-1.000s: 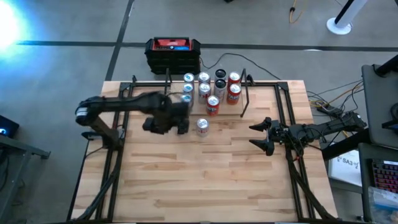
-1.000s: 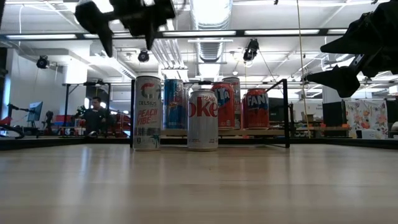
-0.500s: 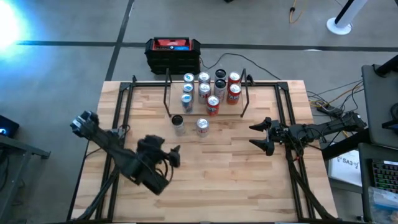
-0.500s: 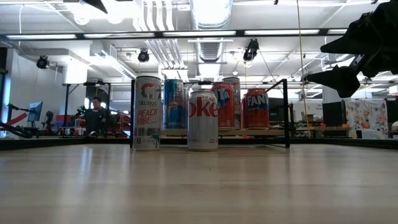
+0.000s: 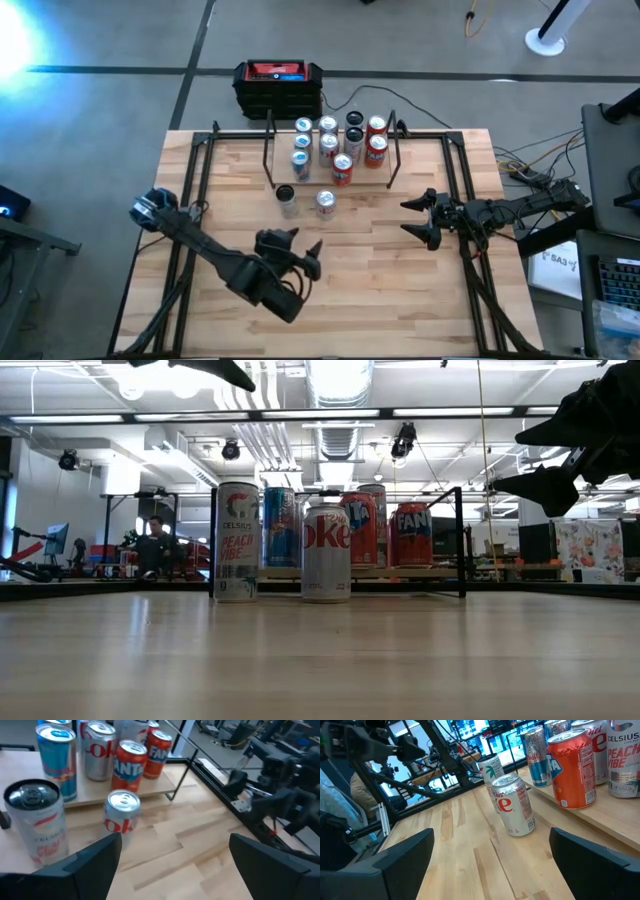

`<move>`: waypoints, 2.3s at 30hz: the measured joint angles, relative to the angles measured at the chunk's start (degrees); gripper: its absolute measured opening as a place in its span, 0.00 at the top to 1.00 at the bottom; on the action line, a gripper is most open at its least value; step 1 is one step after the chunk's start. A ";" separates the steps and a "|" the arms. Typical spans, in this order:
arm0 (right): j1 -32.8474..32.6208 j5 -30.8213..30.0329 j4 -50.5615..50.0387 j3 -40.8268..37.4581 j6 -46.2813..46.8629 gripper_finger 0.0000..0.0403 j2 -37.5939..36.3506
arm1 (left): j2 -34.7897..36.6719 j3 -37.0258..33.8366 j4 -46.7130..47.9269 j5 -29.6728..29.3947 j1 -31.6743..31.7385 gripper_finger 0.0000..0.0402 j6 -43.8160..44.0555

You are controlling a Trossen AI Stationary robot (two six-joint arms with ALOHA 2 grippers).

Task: Place canned beverage on shelf
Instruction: Adjust the red soda can

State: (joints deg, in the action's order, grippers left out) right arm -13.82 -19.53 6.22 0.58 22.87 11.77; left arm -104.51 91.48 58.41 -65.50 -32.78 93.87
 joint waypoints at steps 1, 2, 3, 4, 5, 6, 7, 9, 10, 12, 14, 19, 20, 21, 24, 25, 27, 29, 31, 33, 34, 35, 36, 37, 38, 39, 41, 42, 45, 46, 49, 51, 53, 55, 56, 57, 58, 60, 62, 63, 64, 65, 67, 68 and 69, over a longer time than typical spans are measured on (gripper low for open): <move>0.00 0.00 0.00 0.00 0.00 0.06 0.00 | 0.00 -0.02 -0.49 0.12 0.21 0.12 -0.12; 0.00 0.00 -0.02 0.02 0.02 0.06 0.00 | 0.01 -0.19 -1.95 1.02 0.73 0.12 -0.75; -0.02 0.00 0.00 0.02 0.01 0.06 0.00 | 0.46 -0.67 -4.36 2.83 1.52 0.12 -2.29; -0.01 0.00 0.01 0.01 0.01 0.06 0.00 | 1.31 -1.48 -6.90 4.86 2.32 0.12 -5.12; -0.01 0.00 0.00 0.02 0.01 0.06 0.00 | 2.48 -2.58 -10.19 6.66 3.25 0.12 -9.66; -0.01 0.01 0.00 0.00 0.00 0.06 0.00 | 4.22 -4.28 -15.38 7.92 4.22 0.12 -15.29; -0.02 0.00 0.00 0.02 0.02 0.06 -0.03 | 6.14 -6.44 -22.32 8.29 5.24 0.12 -22.29; 0.00 0.00 0.00 0.02 0.02 0.06 -0.02 | 10.39 -12.78 -40.59 8.54 7.46 0.12 -40.63; 0.00 0.00 0.02 0.02 0.02 0.06 0.02 | 12.39 -16.70 -51.04 9.69 8.90 0.12 -51.01; -0.02 0.00 0.02 0.02 0.02 0.06 0.02 | 16.09 -25.36 -71.20 14.10 11.63 0.12 -71.32; -0.01 0.01 0.00 0.02 0.02 0.06 0.02 | 20.47 -33.45 -85.07 18.44 14.16 0.12 -84.76; -0.01 0.00 0.01 0.02 0.01 0.06 0.02 | 34.19 -48.62 -81.53 18.65 17.55 0.10 -71.81; -0.02 0.00 0.00 0.02 0.02 0.06 0.02 | 36.51 -50.86 -77.86 18.50 17.74 0.09 -66.48; -0.02 0.00 0.00 0.02 0.00 0.06 0.02 | 38.87 -52.97 -73.91 18.10 17.84 0.08 -61.92; -0.01 0.00 0.00 0.01 0.01 0.06 0.02 | 45.69 -57.89 -66.33 17.89 17.99 0.06 -54.92; -0.01 0.00 0.00 0.01 0.02 0.06 0.02 | 47.79 -59.66 -64.74 17.69 18.16 0.05 -54.39; -0.01 0.00 0.01 0.01 0.01 0.06 0.02 | 51.75 -62.81 -63.01 16.18 18.58 0.03 -54.94; 0.00 0.00 0.01 0.00 0.02 0.06 0.02 | 56.41 -65.59 -63.41 14.98 19.09 0.02 -57.40; -0.02 0.00 0.00 0.00 0.02 0.06 0.02 | 60.86 -68.23 -63.39 14.84 19.90 0.01 -59.89; -0.02 0.00 0.02 0.02 0.01 0.06 0.02 | 64.69 -70.50 -63.20 14.81 20.49 0.01 -61.06; -0.01 0.00 0.00 0.02 0.01 0.06 0.02 | 66.20 -71.30 -63.16 14.74 20.61 0.01 -61.45; -0.01 0.00 0.00 0.02 0.00 0.06 0.02 | 67.43 -71.98 -63.46 14.74 20.71 0.01 -61.83; -0.01 0.00 0.00 0.02 0.02 0.06 0.02 | 68.64 -72.80 -63.41 14.73 20.78 0.01 -61.92; 0.00 0.00 0.02 0.02 0.02 0.06 0.02 | 69.87 -73.80 -62.88 14.74 20.81 0.01 -61.85; -0.01 0.00 0.00 0.02 0.01 0.06 0.02 | 71.17 -74.76 -62.28 14.74 20.81 0.01 -61.84; -0.01 0.00 0.00 0.01 0.01 0.06 0.02 | 72.46 -75.58 -62.23 14.82 20.81 0.01 -61.79; 0.00 0.00 0.02 0.02 0.02 0.06 0.02 | 75.51 -77.61 -62.50 14.83 20.81 0.01 -61.74; -0.02 0.02 0.00 0.02 0.02 0.06 0.02 | 76.90 -78.69 -62.37 14.80 20.81 0.01 -61.70; -0.01 0.00 0.00 0.01 0.00 0.06 0.02 | 80.22 -81.60 -62.44 14.85 20.79 0.01 -61.64; -0.02 0.00 0.00 0.01 0.01 0.06 0.02 | 81.19 -82.51 -62.41 14.92 20.81 0.01 -61.36; 0.00 0.00 0.00 0.00 0.02 0.06 0.02 | 83.23 -84.39 -62.85 15.08 20.79 0.01 -59.67; -0.01 0.00 0.01 0.02 0.00 0.06 0.02 | 84.39 -85.78 -62.63 15.12 20.79 0.01 -59.33; 0.00 0.00 0.00 0.00 0.02 0.06 0.02 | 85.37 -86.98 -62.47 15.55 20.79 0.01 -59.30; -0.02 0.00 0.00 0.00 0.00 0.06 0.02 | 85.95 -87.81 -62.48 15.56 20.79 0.01 -59.28; -0.02 0.00 0.00 0.02 0.01 0.06 0.02 | 86.11 -88.14 -62.49 15.55 20.79 0.01 -59.28; -0.01 0.00 0.00 0.01 0.01 0.06 0.02 | 86.19 -88.37 -62.48 15.56 20.79 0.01 -59.28; 0.00 0.00 0.00 0.02 0.00 0.06 0.02 | 86.25 -88.53 -62.49 15.57 20.79 0.01 -59.28; 0.00 0.00 0.00 0.02 0.00 0.06 0.02 | 86.08 -88.65 -62.47 15.55 20.79 0.01 -59.28; -0.01 0.00 0.00 0.01 0.00 0.06 0.02 | 85.70 -88.65 -62.49 15.55 20.79 0.01 -59.28; 0.00 0.00 0.00 0.02 0.00 0.06 0.02 | 85.53 -88.65 -62.50 15.55 20.79 0.01 -59.28; -0.02 0.00 0.00 0.00 0.02 0.06 0.02 | 85.33 -88.65 -62.52 15.55 20.79 0.01 -59.28; 0.00 0.00 0.01 0.02 0.02 0.06 0.02 | 85.19 -88.65 -62.51 15.55 20.79 0.01 -59.28; -0.02 0.00 0.00 0.02 0.00 0.06 0.02 | 84.88 -88.65 -62.53 15.55 20.79 0.01 -59.28; 0.00 0.00 0.02 0.00 0.00 0.06 0.02 | 84.73 -88.65 -62.53 15.55 20.79 0.01 -59.28; -0.02 0.02 0.00 0.02 0.01 0.06 0.02 | 84.59 -88.65 -62.51 15.55 20.79 0.01 -59.28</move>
State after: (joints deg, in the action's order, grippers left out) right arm -13.84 -19.51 6.22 0.60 22.89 11.79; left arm -19.92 2.83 -4.10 -49.95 -11.99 34.59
